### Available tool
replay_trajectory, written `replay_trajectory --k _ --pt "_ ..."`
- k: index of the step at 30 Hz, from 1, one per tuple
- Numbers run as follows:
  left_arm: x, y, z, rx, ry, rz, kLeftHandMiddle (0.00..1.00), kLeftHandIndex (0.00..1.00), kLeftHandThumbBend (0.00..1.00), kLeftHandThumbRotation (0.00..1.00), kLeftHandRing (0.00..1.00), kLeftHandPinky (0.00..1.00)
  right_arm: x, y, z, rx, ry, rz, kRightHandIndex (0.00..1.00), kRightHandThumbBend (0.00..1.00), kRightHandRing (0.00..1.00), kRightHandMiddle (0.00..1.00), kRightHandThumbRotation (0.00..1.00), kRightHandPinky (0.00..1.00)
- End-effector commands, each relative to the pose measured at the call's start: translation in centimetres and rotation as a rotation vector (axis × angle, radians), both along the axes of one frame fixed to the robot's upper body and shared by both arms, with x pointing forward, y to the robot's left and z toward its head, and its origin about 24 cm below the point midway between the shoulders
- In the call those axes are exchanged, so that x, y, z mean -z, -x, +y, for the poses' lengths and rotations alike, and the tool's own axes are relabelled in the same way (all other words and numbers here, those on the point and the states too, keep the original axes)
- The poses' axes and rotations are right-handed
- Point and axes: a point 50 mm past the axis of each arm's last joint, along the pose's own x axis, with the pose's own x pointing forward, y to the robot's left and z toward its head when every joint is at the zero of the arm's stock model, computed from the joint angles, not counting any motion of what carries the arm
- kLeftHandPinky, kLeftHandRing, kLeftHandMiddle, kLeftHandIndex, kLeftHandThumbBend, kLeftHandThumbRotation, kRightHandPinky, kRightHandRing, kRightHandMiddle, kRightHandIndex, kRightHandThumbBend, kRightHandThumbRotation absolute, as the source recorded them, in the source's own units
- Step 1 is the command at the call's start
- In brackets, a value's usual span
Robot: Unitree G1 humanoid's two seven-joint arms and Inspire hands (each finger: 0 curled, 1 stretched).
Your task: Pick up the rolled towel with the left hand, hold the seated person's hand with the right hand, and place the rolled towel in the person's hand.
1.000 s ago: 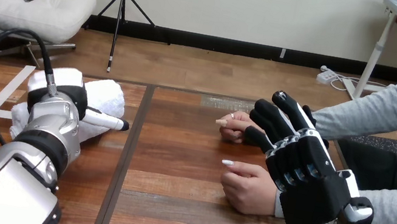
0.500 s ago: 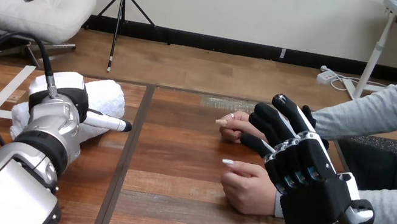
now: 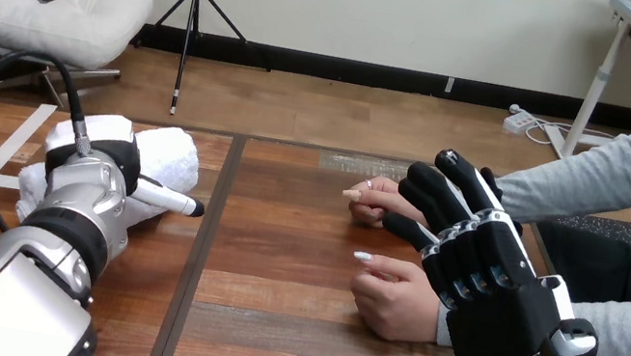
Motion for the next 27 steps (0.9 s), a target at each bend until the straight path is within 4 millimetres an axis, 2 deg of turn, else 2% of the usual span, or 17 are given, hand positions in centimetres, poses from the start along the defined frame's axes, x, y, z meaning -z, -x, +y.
replay_trajectory --k 1,7,12,18,24,27 --pt "-0.62 -0.44 -0.60 0.012 0.012 -0.029 0.85 0.84 0.73 0.62 0.82 0.75 -1.87 -0.49 0.08 0.006 -0.020 -0.108 0.91 1.00 0.91 0.89 1.00 0.84" --pt "-0.62 -0.43 -0.52 -0.001 0.038 -0.049 0.80 0.77 0.59 0.51 0.75 0.58 -1.88 -0.45 0.13 0.010 -0.023 -0.108 0.91 1.00 0.91 0.89 1.00 0.84" --pt "-0.66 -0.45 -0.55 -0.003 0.033 -0.063 0.80 0.76 0.52 0.47 0.74 0.53 -1.88 -0.46 0.14 0.007 -0.023 -0.108 0.91 1.00 0.91 0.89 1.00 0.84" --pt "-0.76 -0.51 -0.52 -0.001 0.045 -0.075 0.77 0.72 0.50 0.41 0.71 0.48 -1.90 -0.46 0.17 0.012 -0.023 -0.108 0.91 1.00 0.91 0.89 1.00 0.84" --pt "-0.95 -0.64 -0.60 0.011 0.045 -0.088 0.60 0.57 0.50 0.36 0.54 0.37 -1.86 -0.48 0.20 0.011 -0.022 -0.108 0.91 1.00 0.91 0.89 1.00 0.84" --pt "-1.06 -0.72 -0.69 0.024 0.039 -0.094 0.56 0.54 0.50 0.34 0.50 0.35 -1.86 -0.51 0.24 0.009 -0.023 -0.109 0.91 1.00 0.91 0.89 1.00 0.84"
